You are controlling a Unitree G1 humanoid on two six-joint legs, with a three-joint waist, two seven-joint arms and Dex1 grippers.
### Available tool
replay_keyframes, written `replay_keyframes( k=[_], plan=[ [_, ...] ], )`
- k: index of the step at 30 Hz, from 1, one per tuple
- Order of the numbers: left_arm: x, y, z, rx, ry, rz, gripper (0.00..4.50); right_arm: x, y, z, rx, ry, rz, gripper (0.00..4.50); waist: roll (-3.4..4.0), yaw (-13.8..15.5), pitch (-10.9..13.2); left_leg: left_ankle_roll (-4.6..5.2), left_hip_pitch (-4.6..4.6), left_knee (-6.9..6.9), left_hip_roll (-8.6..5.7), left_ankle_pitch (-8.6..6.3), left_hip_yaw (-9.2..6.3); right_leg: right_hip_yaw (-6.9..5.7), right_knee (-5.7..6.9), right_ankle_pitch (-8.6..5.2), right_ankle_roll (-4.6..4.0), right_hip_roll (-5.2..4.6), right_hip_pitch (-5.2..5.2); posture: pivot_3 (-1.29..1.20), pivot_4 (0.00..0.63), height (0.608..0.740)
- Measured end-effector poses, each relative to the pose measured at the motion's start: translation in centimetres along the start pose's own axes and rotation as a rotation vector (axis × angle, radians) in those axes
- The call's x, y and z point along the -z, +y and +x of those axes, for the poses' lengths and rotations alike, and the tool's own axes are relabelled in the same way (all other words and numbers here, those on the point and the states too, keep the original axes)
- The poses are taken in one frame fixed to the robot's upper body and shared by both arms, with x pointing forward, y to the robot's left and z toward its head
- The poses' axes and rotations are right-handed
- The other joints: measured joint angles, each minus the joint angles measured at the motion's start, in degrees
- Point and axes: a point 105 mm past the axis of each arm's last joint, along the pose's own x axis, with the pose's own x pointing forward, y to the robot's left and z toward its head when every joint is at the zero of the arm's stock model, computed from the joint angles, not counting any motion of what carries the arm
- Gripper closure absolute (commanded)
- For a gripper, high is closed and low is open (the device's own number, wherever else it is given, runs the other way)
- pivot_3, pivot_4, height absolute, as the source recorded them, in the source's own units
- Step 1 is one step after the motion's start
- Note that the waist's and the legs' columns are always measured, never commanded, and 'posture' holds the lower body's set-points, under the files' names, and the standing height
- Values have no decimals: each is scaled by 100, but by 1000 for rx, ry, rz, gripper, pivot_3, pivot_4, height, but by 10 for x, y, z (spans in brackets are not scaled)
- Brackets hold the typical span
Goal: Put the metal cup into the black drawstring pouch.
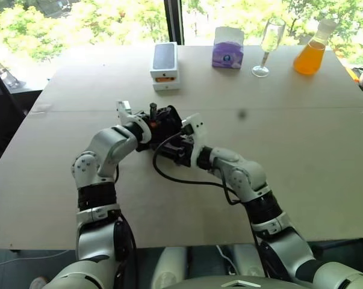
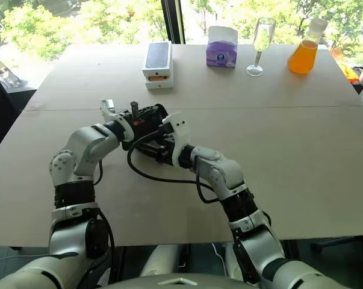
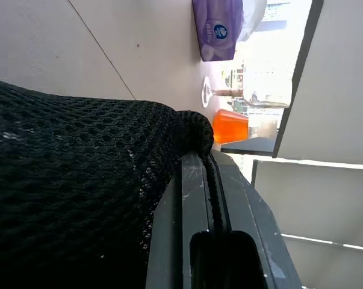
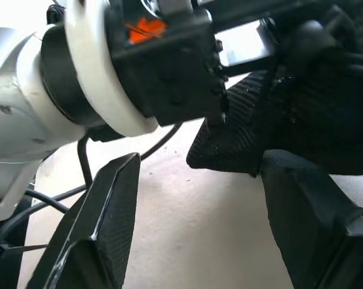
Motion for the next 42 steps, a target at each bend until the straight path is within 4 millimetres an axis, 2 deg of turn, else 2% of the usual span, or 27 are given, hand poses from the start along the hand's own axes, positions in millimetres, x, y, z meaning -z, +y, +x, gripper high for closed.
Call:
replay_keyframes(
  k=[4,6,17,18,19,22,24,26,30,36,42],
  plan=[
    [-1,-2,2,3,-2,2,4500,-10,-2,1,15,-28,-29,1323,0,1,0,0,0,-1,0,0,-1,-1,0,0,0,0,0,0,150,740],
    [0,-3,2,4,2,4,4500,-11,-8,0,57,-36,-39,1323,0,3,0,0,0,0,0,0,-1,0,-1,0,0,-1,0,0,150,740],
    [0,-4,5,8,-1,-11,4500,-12,-14,9,67,-22,-72,1323,-1,0,0,0,0,0,0,0,-1,0,0,0,0,-1,0,0,150,740],
    [0,-5,6,11,-3,-11,4500,-12,-13,10,64,-24,-80,1882,-2,0,0,0,0,0,0,0,-1,0,-1,0,0,-1,0,0,150,740],
    [0,-6,6,13,-4,-14,4500,-11,-11,12,55,-19,-91,2187,-1,-3,0,0,0,0,0,0,0,1,-1,0,0,-1,0,0,150,740],
    [1,-5,7,9,-7,-22,4500,-8,-6,16,30,-8,-114,3550,-1,-4,0,0,0,0,0,0,-1,0,-2,0,0,-1,-1,0,150,740],
    [4,-9,7,24,6,-14,4500,-3,-20,14,96,10,-116,4440,-2,8,0,0,-1,1,0,0,-1,-1,-2,0,0,-2,0,0,150,740],
    [4,-12,5,33,-1,-8,4500,0,-27,13,127,24,-116,4478,-4,6,1,0,-2,2,0,0,0,1,-2,0,0,-2,0,0,150,740],
    [5,-9,1,28,-14,-9,4500,1,-26,13,120,35,-133,4478,-4,-6,1,0,-1,-1,1,0,-1,1,-2,0,0,-1,-2,0,150,740],
    [0,-5,-1,24,-45,-30,4500,-12,-11,11,56,3,-182,4478,-4,5,0,0,-2,-1,1,0,-1,0,-4,0,0,-1,-1,0,150,740],
    [-6,-4,-3,10,-71,62,4500,-26,-6,-19,16,-42,-197,4478,-4,32,0,0,-3,-2,-2,0,-2,-2,-7,0,0,-1,0,0,150,740]
  ],
)
